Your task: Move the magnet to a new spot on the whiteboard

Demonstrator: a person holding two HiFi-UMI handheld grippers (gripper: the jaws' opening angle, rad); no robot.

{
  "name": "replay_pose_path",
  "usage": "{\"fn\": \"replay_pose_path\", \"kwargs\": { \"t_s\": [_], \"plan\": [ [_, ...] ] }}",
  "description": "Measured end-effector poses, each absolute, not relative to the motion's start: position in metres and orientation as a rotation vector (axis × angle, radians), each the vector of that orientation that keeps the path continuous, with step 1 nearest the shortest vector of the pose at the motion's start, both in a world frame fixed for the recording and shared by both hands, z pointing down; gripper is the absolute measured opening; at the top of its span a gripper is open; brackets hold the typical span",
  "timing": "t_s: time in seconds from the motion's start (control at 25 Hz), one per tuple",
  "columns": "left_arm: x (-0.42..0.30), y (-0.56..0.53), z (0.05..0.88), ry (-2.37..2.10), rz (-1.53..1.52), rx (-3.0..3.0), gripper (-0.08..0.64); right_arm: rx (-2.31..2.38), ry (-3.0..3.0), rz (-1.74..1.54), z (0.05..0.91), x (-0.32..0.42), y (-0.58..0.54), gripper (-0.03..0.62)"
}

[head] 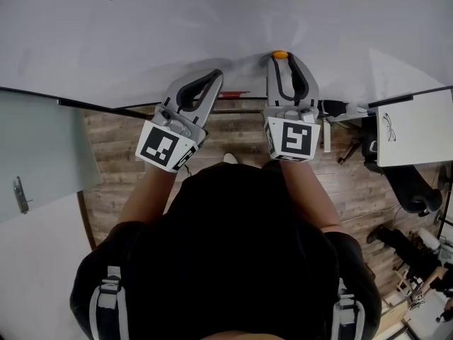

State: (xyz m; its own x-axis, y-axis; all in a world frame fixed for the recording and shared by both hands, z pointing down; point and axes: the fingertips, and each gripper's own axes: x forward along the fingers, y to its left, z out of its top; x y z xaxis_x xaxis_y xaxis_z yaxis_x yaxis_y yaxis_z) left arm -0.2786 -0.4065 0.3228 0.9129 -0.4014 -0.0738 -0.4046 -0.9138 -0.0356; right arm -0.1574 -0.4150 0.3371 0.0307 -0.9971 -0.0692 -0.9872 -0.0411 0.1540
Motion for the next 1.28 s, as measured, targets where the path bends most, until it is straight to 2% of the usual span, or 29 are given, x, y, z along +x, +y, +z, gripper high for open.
{"fn": "replay_pose_path", "kwargs": {
  "t_s": [0.32,0.52,1.28],
  "plan": [
    [-0.287,-0.398,0.317,0.621,0.141,-3.020,0.005,2.189,-2.141,-0.253,0.329,-0.167,-0.398,0.126],
    [-0.281,-0.387,0.313,0.606,0.142,-3.013,0.005,2.003,-2.302,-0.224,0.330,-0.185,-0.386,0.118],
    [-0.263,-0.298,0.330,0.743,0.063,-2.986,0.005,1.673,-2.573,-0.117,0.348,-0.171,-0.273,0.048]
  ]
}}
